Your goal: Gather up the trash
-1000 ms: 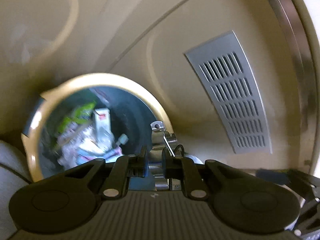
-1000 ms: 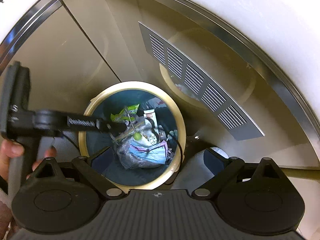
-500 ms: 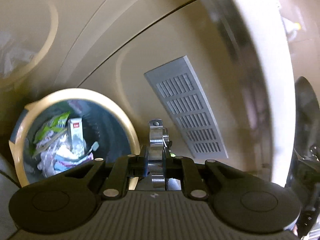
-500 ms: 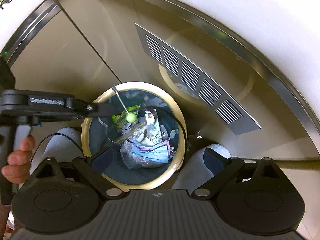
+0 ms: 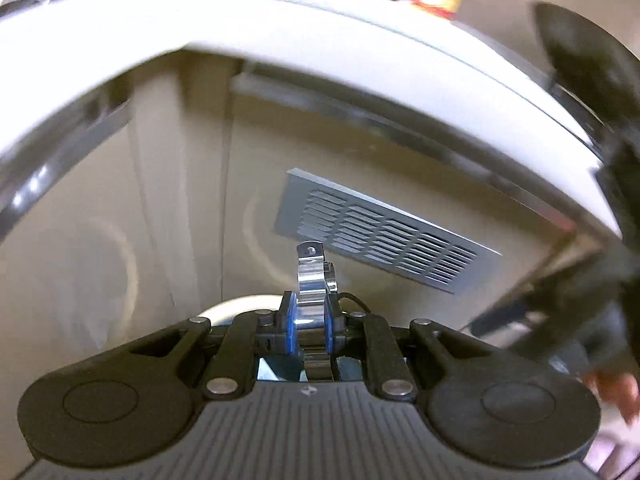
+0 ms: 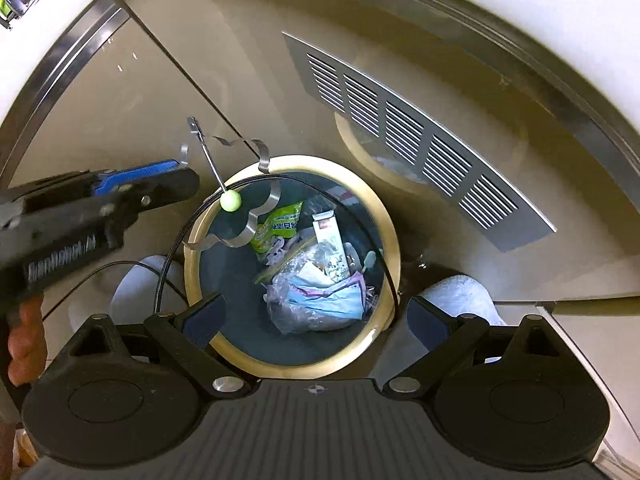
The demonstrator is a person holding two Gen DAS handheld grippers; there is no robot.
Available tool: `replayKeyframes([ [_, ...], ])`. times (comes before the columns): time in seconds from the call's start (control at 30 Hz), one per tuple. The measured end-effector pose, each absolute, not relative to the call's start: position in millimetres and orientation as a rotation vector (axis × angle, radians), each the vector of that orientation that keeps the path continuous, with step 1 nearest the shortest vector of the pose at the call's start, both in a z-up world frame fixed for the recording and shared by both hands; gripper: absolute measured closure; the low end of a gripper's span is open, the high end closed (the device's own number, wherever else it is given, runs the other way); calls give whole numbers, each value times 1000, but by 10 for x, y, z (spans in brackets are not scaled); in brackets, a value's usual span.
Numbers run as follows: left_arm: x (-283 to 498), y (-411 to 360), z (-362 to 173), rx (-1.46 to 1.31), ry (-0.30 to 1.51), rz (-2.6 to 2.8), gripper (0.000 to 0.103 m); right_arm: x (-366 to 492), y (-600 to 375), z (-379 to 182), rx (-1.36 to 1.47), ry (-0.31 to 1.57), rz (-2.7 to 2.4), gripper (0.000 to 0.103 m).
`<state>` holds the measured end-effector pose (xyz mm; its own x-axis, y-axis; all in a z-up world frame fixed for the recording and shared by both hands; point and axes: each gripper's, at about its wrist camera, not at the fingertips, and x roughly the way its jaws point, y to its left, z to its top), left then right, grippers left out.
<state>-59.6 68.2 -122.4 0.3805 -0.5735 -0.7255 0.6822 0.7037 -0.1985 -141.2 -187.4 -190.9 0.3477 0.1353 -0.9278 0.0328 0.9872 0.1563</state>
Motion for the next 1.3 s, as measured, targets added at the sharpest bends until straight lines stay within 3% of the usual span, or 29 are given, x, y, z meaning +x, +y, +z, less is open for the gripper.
replayKeyframes([
  [0.37, -460, 764, -1152, -27, 894, -783, 89, -1515, -1833, -1831, 237, 1111, 171, 6],
  [0.7, -636, 656, -771, 345, 591, -795, 88, -1612, -1626, -1816, 115, 1118, 188, 5],
  [0.93, -553, 654, -1020, 320, 760, -791, 88, -1619, -1860, -1772, 176, 1114, 153, 5],
  [1.3, -274, 627, -2107, 243, 1198, -666, 85, -1876, -2166, -1605, 178, 1118, 58, 5],
])
